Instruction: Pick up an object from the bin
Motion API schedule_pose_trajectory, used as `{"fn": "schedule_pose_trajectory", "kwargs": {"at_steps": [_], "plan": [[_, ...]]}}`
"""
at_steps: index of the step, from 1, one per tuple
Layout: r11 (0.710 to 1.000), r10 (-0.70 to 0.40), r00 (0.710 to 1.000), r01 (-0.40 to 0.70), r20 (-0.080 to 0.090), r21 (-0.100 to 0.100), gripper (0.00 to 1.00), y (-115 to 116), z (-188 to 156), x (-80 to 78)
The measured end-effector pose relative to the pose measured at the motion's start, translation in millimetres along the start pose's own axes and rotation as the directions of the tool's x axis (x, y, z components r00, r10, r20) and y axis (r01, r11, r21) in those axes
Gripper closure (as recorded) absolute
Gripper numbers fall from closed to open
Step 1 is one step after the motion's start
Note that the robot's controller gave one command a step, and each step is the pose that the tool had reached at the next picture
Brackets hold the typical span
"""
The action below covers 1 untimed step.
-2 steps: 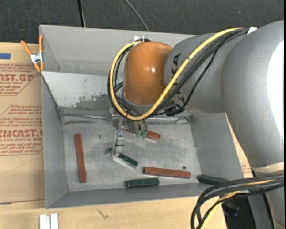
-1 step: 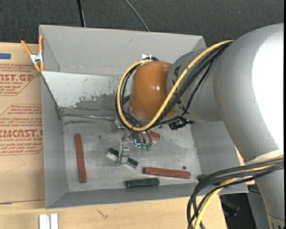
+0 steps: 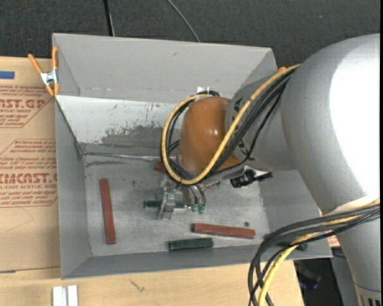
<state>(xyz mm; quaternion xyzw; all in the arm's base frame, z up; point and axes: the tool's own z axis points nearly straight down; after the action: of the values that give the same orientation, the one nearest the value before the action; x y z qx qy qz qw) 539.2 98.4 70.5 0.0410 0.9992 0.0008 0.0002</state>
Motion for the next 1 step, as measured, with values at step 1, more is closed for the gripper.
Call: {"fn": "schedule_pose_trajectory", "kwargs": {"at_steps": [1], "plan": [[1.0, 0.0, 1.0, 0.0, 0.0, 0.0, 1.0, 0.0, 0.0, 0.0]]}}
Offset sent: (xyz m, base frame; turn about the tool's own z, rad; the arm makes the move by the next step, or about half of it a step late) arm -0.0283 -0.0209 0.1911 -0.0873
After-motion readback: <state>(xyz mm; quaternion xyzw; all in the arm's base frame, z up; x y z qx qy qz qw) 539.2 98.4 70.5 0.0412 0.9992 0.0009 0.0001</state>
